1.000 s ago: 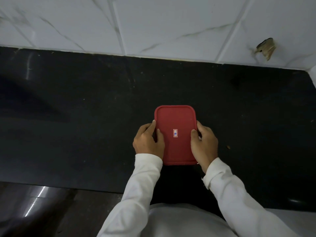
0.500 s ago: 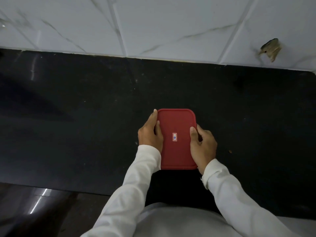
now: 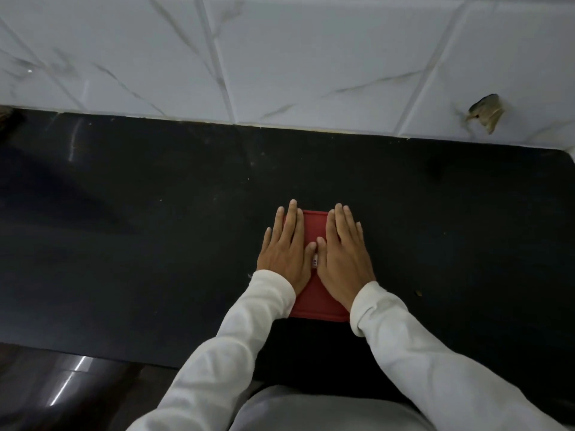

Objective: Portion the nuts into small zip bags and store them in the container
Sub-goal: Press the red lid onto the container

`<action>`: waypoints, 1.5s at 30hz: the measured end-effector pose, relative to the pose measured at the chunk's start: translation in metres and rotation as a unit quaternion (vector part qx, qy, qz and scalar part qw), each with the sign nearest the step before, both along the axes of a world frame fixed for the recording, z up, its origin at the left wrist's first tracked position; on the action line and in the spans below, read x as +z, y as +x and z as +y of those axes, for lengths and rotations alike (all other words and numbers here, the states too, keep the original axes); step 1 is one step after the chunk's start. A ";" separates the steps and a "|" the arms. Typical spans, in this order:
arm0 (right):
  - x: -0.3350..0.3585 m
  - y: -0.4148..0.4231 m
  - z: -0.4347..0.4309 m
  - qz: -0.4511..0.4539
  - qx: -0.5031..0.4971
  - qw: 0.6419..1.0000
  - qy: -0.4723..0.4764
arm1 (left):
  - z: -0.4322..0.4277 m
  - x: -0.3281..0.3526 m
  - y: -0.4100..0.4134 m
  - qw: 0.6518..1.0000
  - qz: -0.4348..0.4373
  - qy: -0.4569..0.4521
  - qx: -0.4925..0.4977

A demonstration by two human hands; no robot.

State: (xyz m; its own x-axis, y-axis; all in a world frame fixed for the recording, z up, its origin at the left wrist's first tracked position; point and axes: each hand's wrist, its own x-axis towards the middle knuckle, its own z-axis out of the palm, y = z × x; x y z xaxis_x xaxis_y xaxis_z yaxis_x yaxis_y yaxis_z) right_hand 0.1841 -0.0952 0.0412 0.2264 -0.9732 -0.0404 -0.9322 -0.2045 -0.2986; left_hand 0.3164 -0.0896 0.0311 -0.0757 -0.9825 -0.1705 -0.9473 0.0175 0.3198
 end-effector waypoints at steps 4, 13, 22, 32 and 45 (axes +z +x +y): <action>-0.001 -0.001 -0.011 -0.002 0.011 1.000 0.000 | -0.012 -0.002 0.002 0.998 0.052 0.017 -0.008; 0.003 -0.004 -0.002 0.025 0.005 1.000 0.011 | 0.004 0.012 0.001 1.000 0.004 -0.029 -0.001; 0.006 -0.035 0.124 0.032 0.058 0.998 -0.013 | 0.093 -0.012 -0.004 0.994 -0.027 -0.087 -0.063; 0.000 -0.042 0.123 0.059 0.109 0.992 -0.021 | 0.089 -0.010 -0.006 0.991 -0.013 -0.097 -0.088; -0.001 -0.006 0.001 0.072 0.008 0.996 0.044 | -0.010 0.008 0.005 0.990 -0.119 0.013 -0.074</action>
State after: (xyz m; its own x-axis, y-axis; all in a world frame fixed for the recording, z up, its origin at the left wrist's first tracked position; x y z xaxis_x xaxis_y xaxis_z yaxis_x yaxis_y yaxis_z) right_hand 0.1776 -0.0944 0.0402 0.2268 -0.9610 -0.1584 -0.9638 -0.1980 -0.1787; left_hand 0.3210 -0.0997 0.0391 -0.1731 -0.9586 -0.2262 -0.9836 0.1566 0.0892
